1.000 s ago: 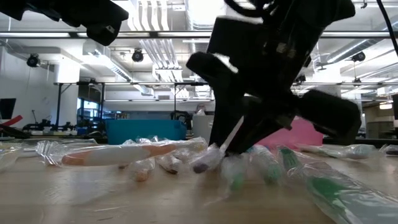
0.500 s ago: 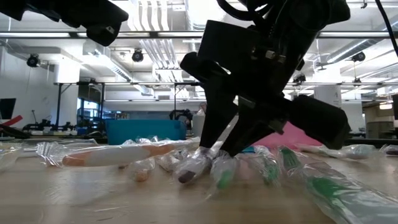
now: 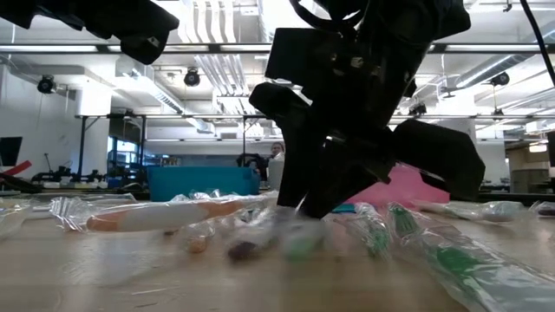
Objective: Pick & Place Toothbrushes
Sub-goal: Put the purple toothbrush into the pink bin
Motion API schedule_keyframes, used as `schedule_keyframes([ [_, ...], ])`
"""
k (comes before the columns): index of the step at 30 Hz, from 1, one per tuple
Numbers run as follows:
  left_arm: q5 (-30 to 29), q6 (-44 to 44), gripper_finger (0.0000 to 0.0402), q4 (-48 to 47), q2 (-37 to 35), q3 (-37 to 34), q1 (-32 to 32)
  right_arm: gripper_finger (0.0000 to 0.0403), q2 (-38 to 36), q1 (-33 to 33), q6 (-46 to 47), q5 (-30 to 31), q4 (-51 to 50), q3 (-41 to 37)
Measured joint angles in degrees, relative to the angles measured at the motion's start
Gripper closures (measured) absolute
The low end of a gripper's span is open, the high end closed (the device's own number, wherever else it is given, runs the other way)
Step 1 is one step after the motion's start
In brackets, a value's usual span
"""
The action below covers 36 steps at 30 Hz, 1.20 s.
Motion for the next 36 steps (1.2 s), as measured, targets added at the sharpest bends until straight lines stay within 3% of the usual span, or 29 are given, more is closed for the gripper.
schedule_keyframes([
  [11, 0.00, 0.00, 0.0383, 0.00, 0.00, 0.00, 0.02, 0.0387, 0.02, 0.07, -0.47, -0.26, -1.10, 0.56],
  [23, -0.01, 0.00, 0.0382, -0.31, 0.00, -0.01, 0.01, 0.0386, -0.93, 0.31, -0.60, -0.85, -12.23, 4.94],
  [36, 0.00, 0.00, 0.0380, -0.70, -0.04, -0.04, 0.02, 0.0386, -7.42, 0.26, -2.60, 2.16, -26.66, 7.50],
])
